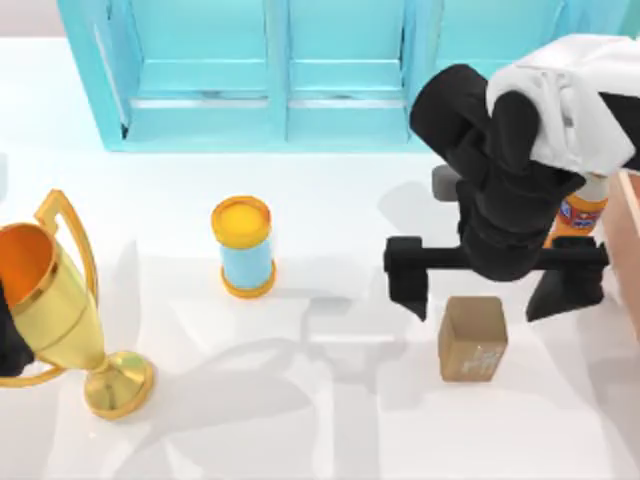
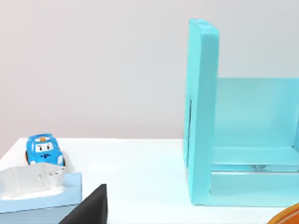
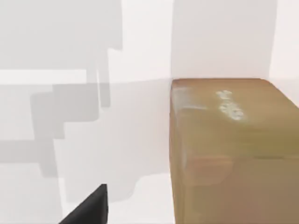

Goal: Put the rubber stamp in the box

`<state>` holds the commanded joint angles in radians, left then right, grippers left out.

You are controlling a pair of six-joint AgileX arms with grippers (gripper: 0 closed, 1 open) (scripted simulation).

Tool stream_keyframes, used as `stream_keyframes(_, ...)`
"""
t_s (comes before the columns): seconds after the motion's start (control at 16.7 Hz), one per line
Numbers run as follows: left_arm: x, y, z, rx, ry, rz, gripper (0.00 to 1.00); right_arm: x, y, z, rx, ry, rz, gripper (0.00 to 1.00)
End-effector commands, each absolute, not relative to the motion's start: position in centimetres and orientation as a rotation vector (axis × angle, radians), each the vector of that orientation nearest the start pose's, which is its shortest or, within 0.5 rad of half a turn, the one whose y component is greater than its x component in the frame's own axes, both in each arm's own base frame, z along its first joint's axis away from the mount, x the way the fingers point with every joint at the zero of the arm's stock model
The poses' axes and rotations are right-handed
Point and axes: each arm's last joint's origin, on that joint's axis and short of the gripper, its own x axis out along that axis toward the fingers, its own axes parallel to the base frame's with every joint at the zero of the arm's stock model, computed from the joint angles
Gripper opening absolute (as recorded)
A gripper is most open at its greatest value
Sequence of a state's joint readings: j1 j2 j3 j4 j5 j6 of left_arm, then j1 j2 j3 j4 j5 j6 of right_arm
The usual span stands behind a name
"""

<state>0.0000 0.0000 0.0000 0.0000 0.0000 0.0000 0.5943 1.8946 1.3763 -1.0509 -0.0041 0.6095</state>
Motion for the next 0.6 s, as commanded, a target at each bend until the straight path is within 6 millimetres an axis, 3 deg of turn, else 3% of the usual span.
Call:
stream_keyframes(0.3,10.6,-0.1,16.0,0.0,0.0,0.0,1.0,28.7,19.9,13.5,0.012,1.571,-0.003,1.0)
stream_keyframes(0.6,10.6,-0.1,16.0,0.0,0.0,0.0,1.0,28.7,19.9,13.2,0.012,1.572,-0.004,1.0)
